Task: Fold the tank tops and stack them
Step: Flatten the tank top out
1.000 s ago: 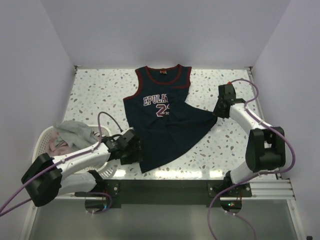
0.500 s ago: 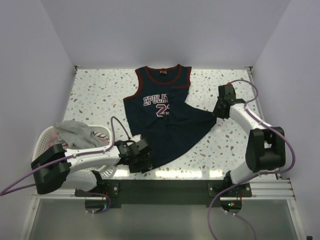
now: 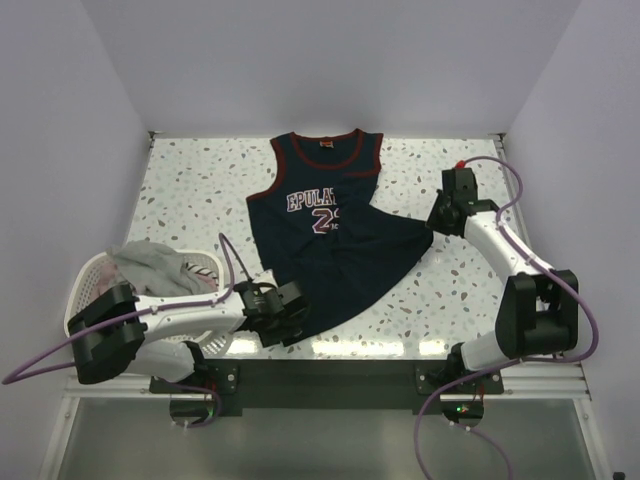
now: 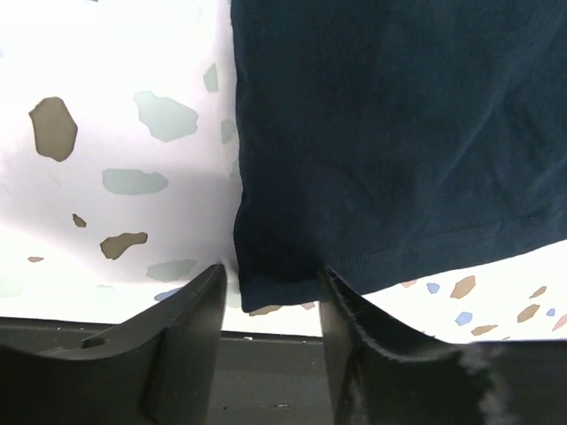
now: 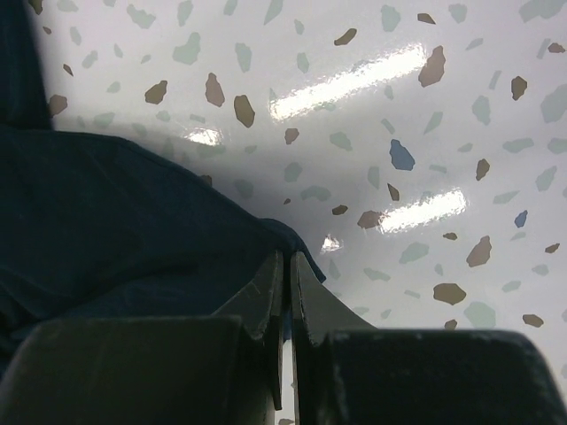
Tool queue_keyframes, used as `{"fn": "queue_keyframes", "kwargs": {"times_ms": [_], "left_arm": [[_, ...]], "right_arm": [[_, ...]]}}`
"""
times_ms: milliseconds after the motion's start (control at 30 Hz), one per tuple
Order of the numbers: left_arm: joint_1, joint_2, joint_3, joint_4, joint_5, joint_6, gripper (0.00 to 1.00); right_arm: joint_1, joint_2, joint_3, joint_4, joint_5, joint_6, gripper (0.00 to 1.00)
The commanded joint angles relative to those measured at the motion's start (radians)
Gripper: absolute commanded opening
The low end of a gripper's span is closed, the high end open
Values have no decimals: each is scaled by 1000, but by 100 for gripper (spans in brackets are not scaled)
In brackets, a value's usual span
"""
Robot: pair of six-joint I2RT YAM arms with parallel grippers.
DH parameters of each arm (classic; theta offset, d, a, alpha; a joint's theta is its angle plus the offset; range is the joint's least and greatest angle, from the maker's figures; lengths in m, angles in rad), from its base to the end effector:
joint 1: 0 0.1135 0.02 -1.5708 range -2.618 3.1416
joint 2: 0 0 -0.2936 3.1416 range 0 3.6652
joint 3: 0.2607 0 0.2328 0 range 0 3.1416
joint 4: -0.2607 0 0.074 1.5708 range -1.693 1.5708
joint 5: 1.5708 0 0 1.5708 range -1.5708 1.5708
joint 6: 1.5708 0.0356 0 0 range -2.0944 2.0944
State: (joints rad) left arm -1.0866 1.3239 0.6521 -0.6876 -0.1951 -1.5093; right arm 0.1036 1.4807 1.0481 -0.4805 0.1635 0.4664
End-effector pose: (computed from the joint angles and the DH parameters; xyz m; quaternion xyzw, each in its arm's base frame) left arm 0.0920 -0.1601 0.1987 -0.2177 0.9655 -0.0750 0.1216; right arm 0.2887 0.0242 0.2797 0.1961 0.9230 0.0163 0.3306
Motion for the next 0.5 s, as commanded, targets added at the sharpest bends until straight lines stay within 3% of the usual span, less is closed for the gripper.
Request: {"fn": "queue_keyframes", "kwargs": {"times_ms": [0,167,467], "left_arm": [[-1,0,-46,-70,-83,-46,54],[-1,-6,-72,-49,-76,-46,50],[-1,41,-97,8,-70,-29,30]], "right_arm": [[-2,-40,-5,-15,-16,-18,0],[-2,-48,-5,-18,-18,-20,0],[-2,-71,-19,-17,-36,-14,0]]}}
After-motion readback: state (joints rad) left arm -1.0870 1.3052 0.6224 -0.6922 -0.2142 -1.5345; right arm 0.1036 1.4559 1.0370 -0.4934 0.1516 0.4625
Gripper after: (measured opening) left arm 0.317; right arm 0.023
